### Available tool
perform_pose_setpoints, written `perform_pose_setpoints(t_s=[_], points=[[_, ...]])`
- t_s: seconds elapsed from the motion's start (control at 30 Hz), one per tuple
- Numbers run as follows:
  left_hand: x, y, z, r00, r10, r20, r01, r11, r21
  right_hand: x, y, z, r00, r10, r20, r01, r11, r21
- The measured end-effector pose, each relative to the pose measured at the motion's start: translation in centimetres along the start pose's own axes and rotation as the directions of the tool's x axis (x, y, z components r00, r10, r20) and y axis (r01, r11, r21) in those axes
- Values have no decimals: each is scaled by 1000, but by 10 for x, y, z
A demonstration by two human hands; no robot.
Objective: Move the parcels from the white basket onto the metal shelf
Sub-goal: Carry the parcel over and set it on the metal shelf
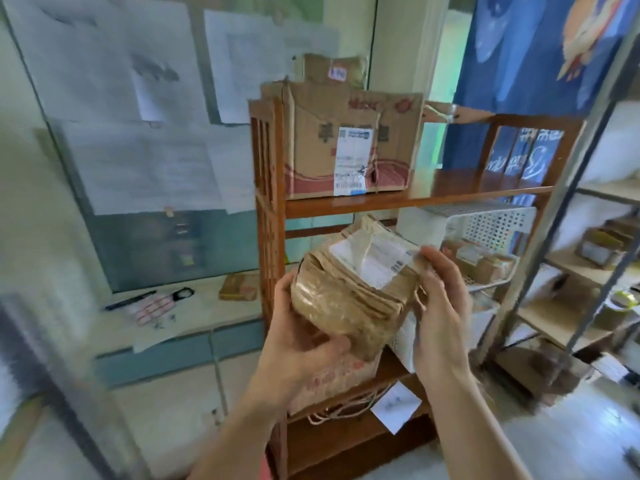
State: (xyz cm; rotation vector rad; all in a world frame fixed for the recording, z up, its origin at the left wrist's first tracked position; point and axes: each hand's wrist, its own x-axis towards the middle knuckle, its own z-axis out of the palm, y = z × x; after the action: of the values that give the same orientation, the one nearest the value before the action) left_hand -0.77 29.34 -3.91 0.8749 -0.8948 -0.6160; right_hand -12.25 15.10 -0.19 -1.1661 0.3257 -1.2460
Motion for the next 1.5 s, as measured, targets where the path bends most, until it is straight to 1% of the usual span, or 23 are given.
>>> perform_pose_setpoints(t_s=[0.03, 0.1, 0.13, 0.2, 0.27, 0.33, 0.43, 0.53, 0.63, 0.77, 0.9, 0.97, 1.03, 1.13, 1.23, 1.27, 1.3, 1.33, 1.37, 1.4, 1.43, 1.47, 1.5], points=[[-6, 5, -2, 1000, -4, 17, 4, 1000, -13, -7, 0, 4, 999, 30, 39, -30, 1000, 7], [-15, 17, -1, 999, -53, 9, 53, 999, -8, -15, -5, 8, 991, -9, 133, 14, 999, -34], [-19, 22, 1, 996, -85, -9, 85, 996, 26, -17, -9, 10, 981, -42, 189, 50, 998, -39], [-28, 26, 3, 991, -96, -90, 105, 989, 107, -21, -16, 13, 954, -78, 290, 84, 996, -9], [-35, 29, 7, 992, -70, -109, 81, 992, 98, -24, -21, 13, 940, -96, 328, 90, 995, 33], [-43, 35, 10, 993, -7, -119, 14, 998, 58, -31, -24, 15, 931, -68, 358, 43, 996, 78], [-55, 41, 7, 984, 84, -159, -86, 996, -6, -49, -24, 25, 904, -35, 427, 5, 997, 73], [-76, 44, -9, 967, 89, -240, -92, 996, -4, -65, -17, 43, 888, 14, 459, -71, 992, 106], [-102, 56, -31, 932, 83, -353, -91, 996, -6, -82, -10, 70, 845, 38, 534, -111, 988, 104], [-131, 94, -59, 865, 163, -474, -159, 986, 49, -109, 0, 116, 753, 33, 658, -153, 980, 126], [-166, 140, -88, 804, 246, -542, -236, 968, 89, -148, 3, 168, 653, -30, 757, -110, 985, 134], [-186, 164, -104, 776, 290, -560, -274, 955, 115, -171, 7, 194, 628, -47, 776, -125, 979, 161], [-207, 189, -123, 750, 330, -573, -294, 943, 158, -199, 14, 221, 630, -39, 775, -157, 972, 176], [-242, 221, -161, 742, 384, -549, -285, 923, 259, -245, 31, 267, 640, 17, 768, -223, 961, 164], [-285, 258, -216, 771, 402, -495, -282, 911, 300, -290, 42, 323, 683, 56, 729, -291, 936, 200], [-299, 275, -236, 773, 404, -488, -298, 912, 283, -302, 43, 344, 692, 98, 716, -345, 915, 209], [-312, 294, -256, 761, 410, -503, -315, 911, 267, -312, 42, 364, 683, 163, 712, -425, 881, 206], [-323, 316, -276, 738, 418, -530, -322, 908, 267, -319, 41, 385, 648, 254, 718, -513, 843, 165], [-333, 336, -296, 712, 425, -559, -307, 905, 296, -324, 40, 405, 593, 362, 719, -584, 808, 75], [-342, 353, -313, 695, 429, -577, -272, 900, 341, -328, 40, 422, 536, 438, 722, -615, 788, -21], [-348, 367, -329, 687, 431, -585, -229, 892, 389, -333, 40, 437, 497, 462, 735, -616, 784, -76], [-354, 378, -342, 680, 434, -591, -190, 883, 429, -337, 40, 449, 485, 470, 737, -612, 785, -98], [-358, 386, -354, 659, 444, -607, -166, 873, 458, -343, 40, 462, 505, 469, 725, -604, 792, -92]])
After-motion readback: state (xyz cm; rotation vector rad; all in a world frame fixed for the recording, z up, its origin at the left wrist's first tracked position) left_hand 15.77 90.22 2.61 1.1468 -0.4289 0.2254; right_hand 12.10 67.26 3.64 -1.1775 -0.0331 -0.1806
